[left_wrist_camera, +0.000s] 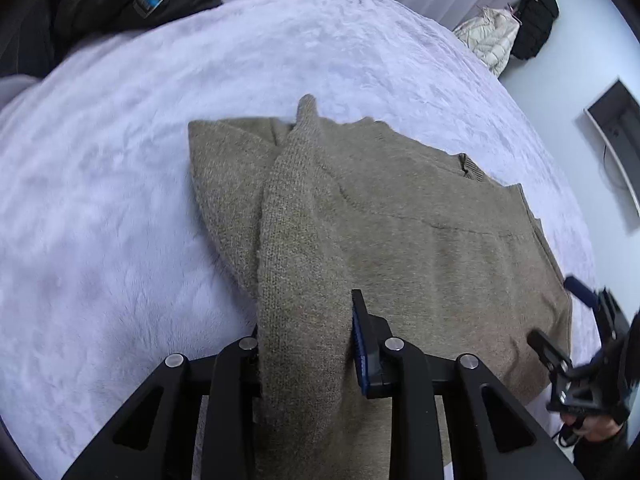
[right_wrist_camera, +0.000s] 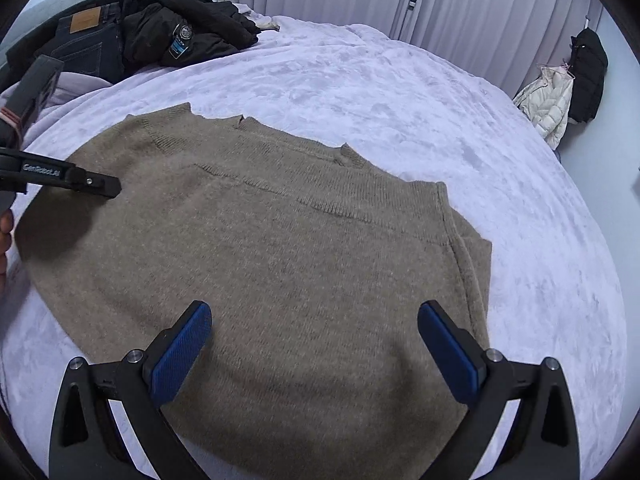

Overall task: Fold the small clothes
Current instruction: 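Grasp the sweater side edge with the left tool and lift it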

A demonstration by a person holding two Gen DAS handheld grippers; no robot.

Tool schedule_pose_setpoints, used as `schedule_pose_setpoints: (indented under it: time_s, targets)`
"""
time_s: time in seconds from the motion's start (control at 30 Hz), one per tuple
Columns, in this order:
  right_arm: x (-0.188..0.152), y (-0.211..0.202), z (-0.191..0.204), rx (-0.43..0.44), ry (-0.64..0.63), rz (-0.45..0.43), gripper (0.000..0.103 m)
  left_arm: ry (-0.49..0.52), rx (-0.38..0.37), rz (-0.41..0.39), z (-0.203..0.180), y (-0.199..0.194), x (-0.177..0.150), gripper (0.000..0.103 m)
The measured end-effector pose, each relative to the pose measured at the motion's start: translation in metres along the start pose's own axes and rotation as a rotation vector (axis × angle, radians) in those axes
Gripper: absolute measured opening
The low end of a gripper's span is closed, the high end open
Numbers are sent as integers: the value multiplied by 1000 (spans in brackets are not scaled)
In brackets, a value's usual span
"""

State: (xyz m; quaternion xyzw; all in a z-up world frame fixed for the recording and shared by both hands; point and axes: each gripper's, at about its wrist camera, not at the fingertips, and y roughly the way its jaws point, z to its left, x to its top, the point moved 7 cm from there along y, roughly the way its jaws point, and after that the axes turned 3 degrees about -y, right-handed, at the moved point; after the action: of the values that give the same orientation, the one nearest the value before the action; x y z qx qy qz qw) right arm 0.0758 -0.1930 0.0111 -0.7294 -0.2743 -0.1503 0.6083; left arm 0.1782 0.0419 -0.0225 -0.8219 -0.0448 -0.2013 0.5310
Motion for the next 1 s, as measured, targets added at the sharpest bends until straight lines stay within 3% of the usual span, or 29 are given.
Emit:
schedule_pose_setpoints:
  time_s: [0.1,0.17,0.23,0.53,0.63,0.73,0.9,1.0]
  targets:
    - [19,25,1,-31,-38,44,103,32,27,-3,-15,-9,5,27]
    - [28,54,3,-63,-67,141,103,41,42,0,-21,-13,7,27]
    - [38,68,7,-68,-54,154,103,46,52,4,-26,-17,9,27]
    - [85,131,-16,-27,191,253,103,-21,26,31,-26,-16,17,27]
    - [86,121,-24,-24,275,256,103,-32,37,35,-23,-14,15,27]
    - [74,88,-18,18,295,189,103,-28,61,34,-26,-13,14,27]
    - [26,69,9,-5,202,223,102,-3,110,22,-34,-13,12,27]
    - [3,48,17,-34,157,160,102,-6,131,24,-37,-15,10,27]
